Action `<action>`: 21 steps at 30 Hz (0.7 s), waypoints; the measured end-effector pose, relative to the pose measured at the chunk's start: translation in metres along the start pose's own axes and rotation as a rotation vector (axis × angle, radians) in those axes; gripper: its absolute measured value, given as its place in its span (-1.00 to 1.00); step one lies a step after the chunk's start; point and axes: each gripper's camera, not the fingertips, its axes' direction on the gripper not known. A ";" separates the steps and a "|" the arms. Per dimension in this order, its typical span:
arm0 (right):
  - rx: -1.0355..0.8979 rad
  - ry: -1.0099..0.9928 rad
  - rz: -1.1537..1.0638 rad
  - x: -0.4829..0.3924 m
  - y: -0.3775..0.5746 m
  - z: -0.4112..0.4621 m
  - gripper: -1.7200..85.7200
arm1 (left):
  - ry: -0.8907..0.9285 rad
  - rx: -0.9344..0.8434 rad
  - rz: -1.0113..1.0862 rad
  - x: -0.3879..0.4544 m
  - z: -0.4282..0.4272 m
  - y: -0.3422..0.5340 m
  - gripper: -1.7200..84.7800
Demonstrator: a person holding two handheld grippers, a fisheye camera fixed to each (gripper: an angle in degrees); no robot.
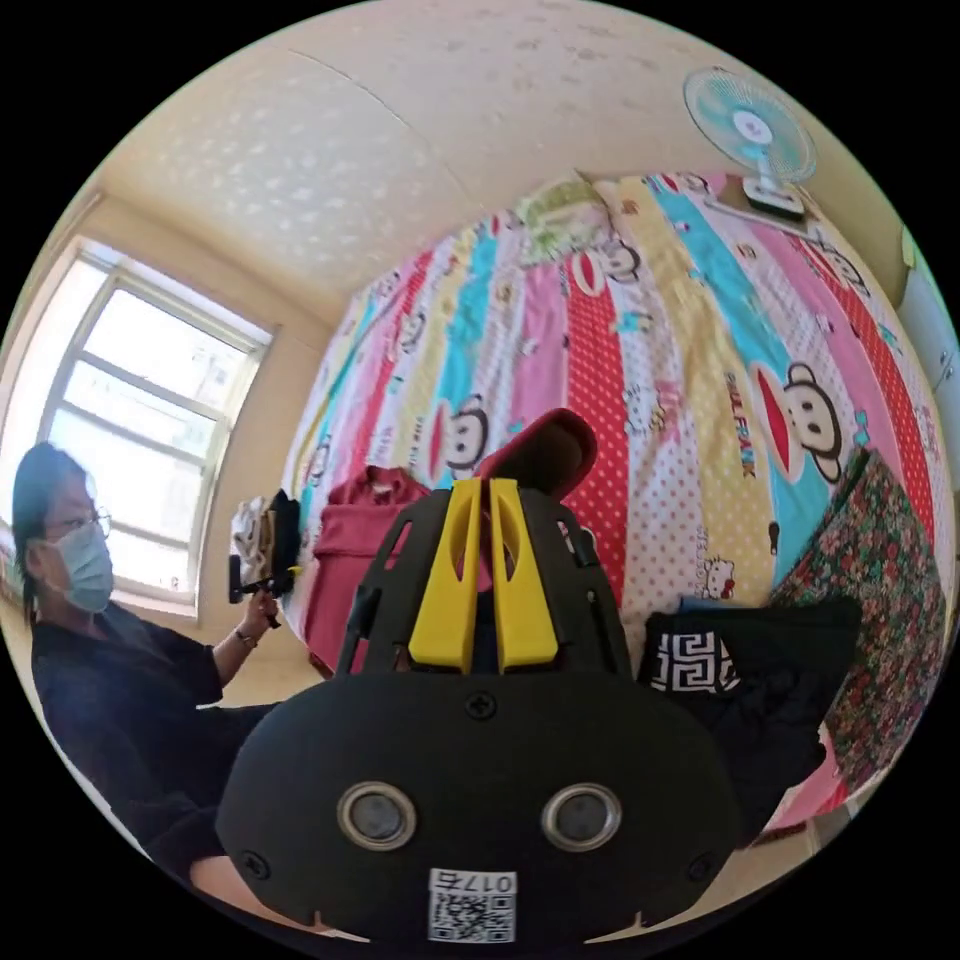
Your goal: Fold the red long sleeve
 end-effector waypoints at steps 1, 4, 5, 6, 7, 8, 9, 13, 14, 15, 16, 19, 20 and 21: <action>0.057 -0.076 -0.076 -0.024 0.002 -0.022 -0.92 | 0.057 -0.022 -0.007 0.000 0.008 0.005 -0.78; 0.136 -0.252 -0.221 -0.072 0.007 -0.036 -0.92 | 0.119 -0.076 0.003 0.005 0.026 0.023 -0.78; 0.147 -0.292 -0.245 -0.081 0.007 -0.032 -0.91 | 0.127 -0.086 0.008 0.007 0.028 0.027 -0.78; 0.163 -0.366 -0.286 -0.096 0.007 -0.016 -0.91 | 0.148 -0.102 0.015 0.009 0.032 0.035 -0.78; 0.176 -0.434 -0.327 -0.109 0.005 0.007 -0.91 | 0.178 -0.121 0.020 0.010 0.036 0.043 -0.78; 0.183 -0.468 -0.347 -0.116 0.004 0.021 -0.91 | 0.194 -0.132 0.024 0.011 0.037 0.047 -0.78; 0.197 -0.540 -0.378 -0.127 0.002 0.054 -0.90 | 0.218 -0.162 0.034 0.013 0.040 0.056 -0.78; 0.191 -0.937 -0.322 -0.161 -0.009 0.217 -0.88 | 0.213 -0.261 0.096 0.014 0.039 0.083 -0.78; 0.162 -1.002 -0.307 -0.168 -0.010 0.243 -0.88 | 0.208 -0.271 0.104 0.013 0.037 0.086 -0.78; 0.056 -1.076 -0.273 -0.183 -0.010 0.295 -0.86 | 0.195 -0.285 0.115 0.010 0.033 0.090 -0.78; -0.025 -1.117 -0.198 -0.188 -0.007 0.333 -0.82 | 0.180 -0.289 0.122 0.004 0.025 0.093 -0.78; 0.105 -1.159 -0.046 -0.163 0.009 0.342 -0.76 | 0.150 -0.259 0.122 -0.017 0.002 0.093 -0.78; 0.130 -1.125 -0.032 -0.156 0.013 0.337 -0.77 | 0.142 -0.252 0.118 -0.022 -0.002 0.092 -0.78; 0.134 -0.989 0.007 -0.144 0.020 0.327 -0.78 | 0.126 -0.239 0.106 -0.034 -0.010 0.089 -0.77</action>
